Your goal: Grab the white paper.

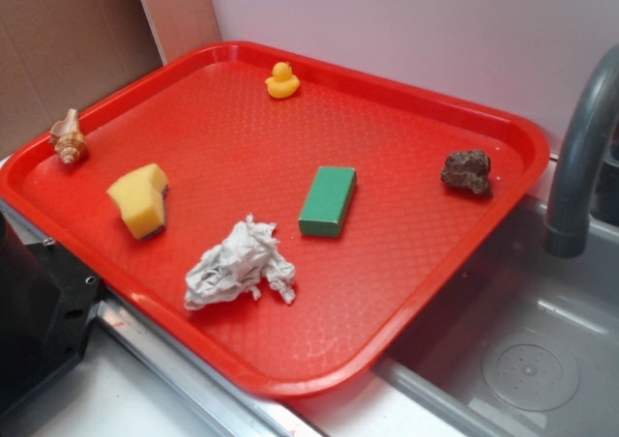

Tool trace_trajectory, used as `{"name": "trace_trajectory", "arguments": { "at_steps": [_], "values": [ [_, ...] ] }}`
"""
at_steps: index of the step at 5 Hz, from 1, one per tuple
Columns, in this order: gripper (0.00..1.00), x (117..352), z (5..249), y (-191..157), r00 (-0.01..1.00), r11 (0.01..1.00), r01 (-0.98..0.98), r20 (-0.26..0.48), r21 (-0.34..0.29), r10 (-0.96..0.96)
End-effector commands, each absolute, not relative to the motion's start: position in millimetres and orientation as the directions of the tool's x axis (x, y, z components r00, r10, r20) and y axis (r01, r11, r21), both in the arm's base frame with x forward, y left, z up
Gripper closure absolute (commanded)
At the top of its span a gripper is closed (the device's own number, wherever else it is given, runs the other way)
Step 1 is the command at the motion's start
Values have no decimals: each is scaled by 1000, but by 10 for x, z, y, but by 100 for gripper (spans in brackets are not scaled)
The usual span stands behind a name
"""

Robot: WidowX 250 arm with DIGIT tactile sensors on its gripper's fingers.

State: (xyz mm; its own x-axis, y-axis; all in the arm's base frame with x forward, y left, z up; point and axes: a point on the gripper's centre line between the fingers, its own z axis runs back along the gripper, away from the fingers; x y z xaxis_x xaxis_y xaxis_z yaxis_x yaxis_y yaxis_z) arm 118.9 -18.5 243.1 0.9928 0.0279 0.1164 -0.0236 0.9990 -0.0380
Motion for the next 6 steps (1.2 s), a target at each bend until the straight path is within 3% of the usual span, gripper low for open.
{"name": "trace_trajectory", "arguments": {
  "at_steps": [1, 2, 3, 4, 6],
  "values": [
    [0, 1189, 2431, -185, 993, 999, -24, 116, -38, 28],
    [0, 1232, 2005, -492, 947, 962, -267, 168, -53, 272],
    [0, 1263, 1670, -882, 847, 862, -495, 160, -112, 507],
    [0, 1369, 1284, -943, 709, 727, -675, 160, -125, 687],
    [0, 1550, 564, -1132, 861, 863, -494, 79, -110, 502]
  ]
}}
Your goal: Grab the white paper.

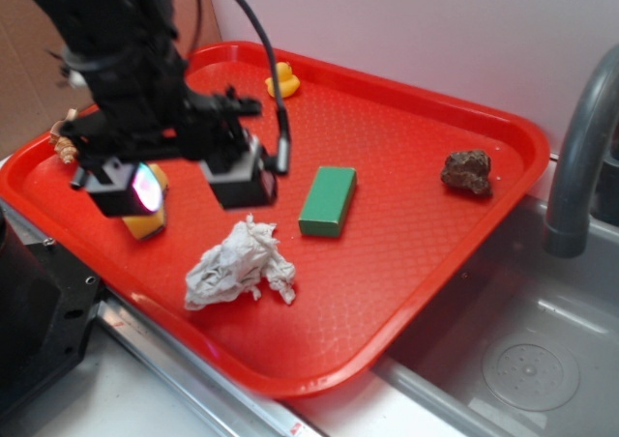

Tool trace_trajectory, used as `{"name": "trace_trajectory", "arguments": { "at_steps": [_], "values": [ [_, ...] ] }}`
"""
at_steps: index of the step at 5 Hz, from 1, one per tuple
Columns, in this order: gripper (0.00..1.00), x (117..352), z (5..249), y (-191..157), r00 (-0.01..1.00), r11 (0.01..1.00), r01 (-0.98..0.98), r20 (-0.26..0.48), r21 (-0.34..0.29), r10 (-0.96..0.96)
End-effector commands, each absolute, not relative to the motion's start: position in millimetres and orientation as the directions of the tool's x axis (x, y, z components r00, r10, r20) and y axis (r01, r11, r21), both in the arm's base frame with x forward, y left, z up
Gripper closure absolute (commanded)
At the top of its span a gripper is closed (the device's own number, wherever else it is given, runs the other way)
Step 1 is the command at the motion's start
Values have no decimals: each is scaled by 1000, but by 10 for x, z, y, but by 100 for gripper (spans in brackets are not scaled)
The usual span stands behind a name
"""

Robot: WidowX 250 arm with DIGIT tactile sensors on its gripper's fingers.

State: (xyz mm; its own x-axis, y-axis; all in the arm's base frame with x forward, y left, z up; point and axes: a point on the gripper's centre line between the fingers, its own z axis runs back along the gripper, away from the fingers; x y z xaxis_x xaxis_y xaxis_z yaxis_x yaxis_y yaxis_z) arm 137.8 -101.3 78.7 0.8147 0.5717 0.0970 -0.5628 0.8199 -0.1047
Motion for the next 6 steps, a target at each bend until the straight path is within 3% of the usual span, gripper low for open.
{"name": "trace_trajectory", "arguments": {
  "at_steps": [1, 2, 3, 4, 5, 6],
  "values": [
    [0, 1616, 286, -1240, 904, 904, -421, 49, -78, 425],
    [23, 1606, 86, -1302, 916, 916, -401, 5, -30, 401],
    [100, 1552, 181, -1251, 916, 915, -401, -21, -52, 400],
    [100, 1549, 501, -1160, 951, 947, -311, -15, -79, 310],
    [100, 1559, 990, -766, 994, 973, -100, 8, -207, 105],
    [100, 1518, 1511, -304, 998, 988, -40, 43, -151, 47]
  ]
}}
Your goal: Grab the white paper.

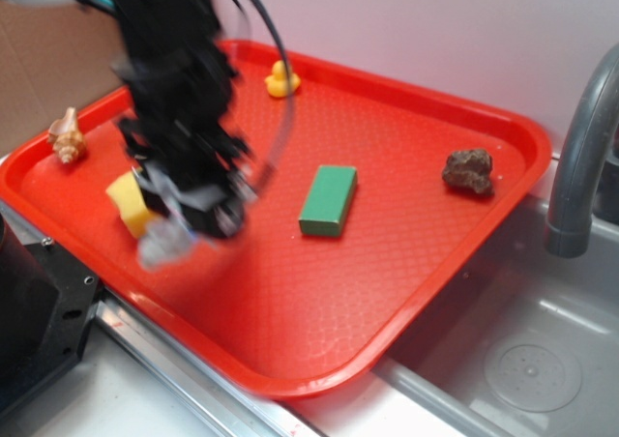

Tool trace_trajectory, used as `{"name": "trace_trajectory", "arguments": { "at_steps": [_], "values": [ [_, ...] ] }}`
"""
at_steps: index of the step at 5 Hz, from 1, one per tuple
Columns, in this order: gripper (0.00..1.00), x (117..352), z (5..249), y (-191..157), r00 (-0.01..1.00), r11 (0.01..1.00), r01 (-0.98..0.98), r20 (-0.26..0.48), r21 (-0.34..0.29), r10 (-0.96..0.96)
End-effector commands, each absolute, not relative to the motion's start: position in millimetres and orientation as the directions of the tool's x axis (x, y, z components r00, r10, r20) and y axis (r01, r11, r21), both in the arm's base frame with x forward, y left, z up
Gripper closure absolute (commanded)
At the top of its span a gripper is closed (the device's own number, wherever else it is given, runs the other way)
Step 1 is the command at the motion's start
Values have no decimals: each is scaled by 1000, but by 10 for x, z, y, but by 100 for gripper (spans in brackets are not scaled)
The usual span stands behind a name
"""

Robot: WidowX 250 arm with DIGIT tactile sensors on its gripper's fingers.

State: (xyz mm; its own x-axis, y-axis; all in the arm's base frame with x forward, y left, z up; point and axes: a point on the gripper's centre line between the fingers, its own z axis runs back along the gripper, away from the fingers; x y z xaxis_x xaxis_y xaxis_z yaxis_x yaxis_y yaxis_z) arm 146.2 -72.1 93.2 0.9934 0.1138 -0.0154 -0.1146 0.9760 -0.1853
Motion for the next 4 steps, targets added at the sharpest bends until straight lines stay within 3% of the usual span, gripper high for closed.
{"name": "trace_trajectory", "arguments": {
  "at_steps": [1, 2, 3, 4],
  "values": [
    [100, 1640, 1993, -7, 986, 996, -25, 163, -86, 39],
    [100, 1892, 2222, -13, 978, 998, -52, 200, -30, 57],
    [100, 1994, 2323, 33, 967, 998, -63, 247, -15, 65],
    [100, 2102, 2294, 84, 967, 996, -85, 241, -21, 88]
  ]
}}
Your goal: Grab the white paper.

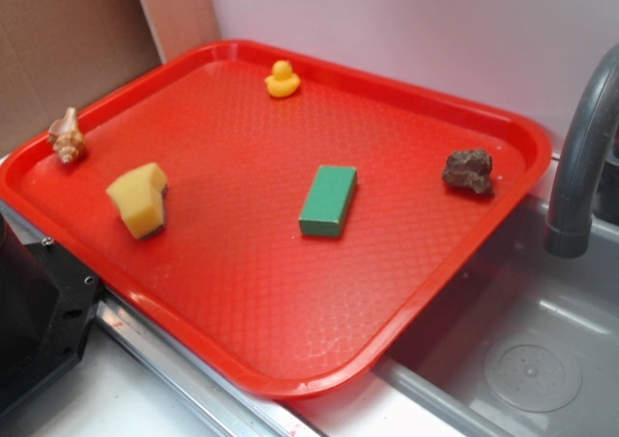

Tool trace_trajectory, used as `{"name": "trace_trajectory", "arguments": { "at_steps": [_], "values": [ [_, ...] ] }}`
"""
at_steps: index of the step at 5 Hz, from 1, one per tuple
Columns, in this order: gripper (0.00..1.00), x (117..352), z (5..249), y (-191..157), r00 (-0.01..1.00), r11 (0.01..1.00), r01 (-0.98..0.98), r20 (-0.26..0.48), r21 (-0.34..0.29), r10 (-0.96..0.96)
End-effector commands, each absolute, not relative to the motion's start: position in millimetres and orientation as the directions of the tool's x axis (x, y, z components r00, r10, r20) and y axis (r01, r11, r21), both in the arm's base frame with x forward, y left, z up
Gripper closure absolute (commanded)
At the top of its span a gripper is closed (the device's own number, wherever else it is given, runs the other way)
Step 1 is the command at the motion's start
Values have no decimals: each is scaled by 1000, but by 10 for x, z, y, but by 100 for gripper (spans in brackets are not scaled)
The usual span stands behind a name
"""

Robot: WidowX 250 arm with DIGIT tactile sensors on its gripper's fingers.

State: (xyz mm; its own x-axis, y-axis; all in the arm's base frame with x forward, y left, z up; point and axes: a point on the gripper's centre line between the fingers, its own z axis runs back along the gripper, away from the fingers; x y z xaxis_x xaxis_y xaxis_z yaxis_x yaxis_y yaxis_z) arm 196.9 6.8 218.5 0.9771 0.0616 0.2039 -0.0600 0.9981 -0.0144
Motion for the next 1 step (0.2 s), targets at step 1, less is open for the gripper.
{"name": "trace_trajectory", "arguments": {
  "at_steps": [1],
  "values": [
    [100, 2098, 2231, 83, 969, 996, -89, 231, -17, 91]
  ]
}}
